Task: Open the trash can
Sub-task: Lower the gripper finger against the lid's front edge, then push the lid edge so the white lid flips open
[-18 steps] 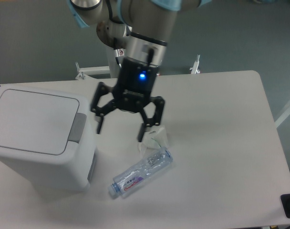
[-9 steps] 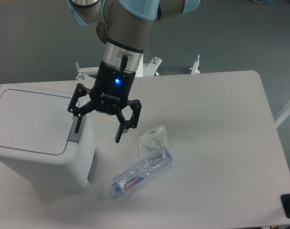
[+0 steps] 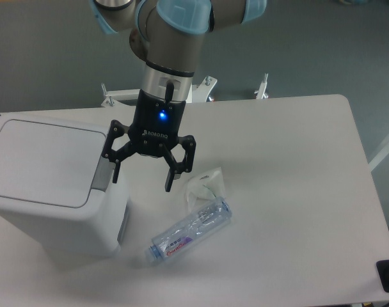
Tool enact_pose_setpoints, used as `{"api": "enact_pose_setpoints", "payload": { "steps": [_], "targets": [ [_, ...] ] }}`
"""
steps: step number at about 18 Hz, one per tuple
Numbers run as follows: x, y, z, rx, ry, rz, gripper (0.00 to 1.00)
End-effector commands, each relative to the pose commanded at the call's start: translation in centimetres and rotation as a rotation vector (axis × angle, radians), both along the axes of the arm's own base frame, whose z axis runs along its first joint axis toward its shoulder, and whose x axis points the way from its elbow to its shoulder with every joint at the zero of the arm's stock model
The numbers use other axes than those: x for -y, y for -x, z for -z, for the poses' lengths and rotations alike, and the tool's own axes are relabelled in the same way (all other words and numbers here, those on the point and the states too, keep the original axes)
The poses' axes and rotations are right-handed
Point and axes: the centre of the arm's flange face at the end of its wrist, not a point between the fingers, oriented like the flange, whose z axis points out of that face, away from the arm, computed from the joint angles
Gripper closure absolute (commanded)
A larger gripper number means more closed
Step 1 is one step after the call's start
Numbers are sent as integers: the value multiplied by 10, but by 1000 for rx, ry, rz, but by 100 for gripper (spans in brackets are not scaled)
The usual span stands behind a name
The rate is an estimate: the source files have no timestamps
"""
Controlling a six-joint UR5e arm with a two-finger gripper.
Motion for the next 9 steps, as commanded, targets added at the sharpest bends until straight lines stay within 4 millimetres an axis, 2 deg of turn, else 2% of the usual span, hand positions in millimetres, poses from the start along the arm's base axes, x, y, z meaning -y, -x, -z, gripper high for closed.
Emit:
{"api": "enact_pose_setpoints", "payload": {
  "steps": [3,9],
  "targets": [
    [10,-10,0,-1,2,0,0],
    [8,-13,2,10,7,-1,0]
  ]
}}
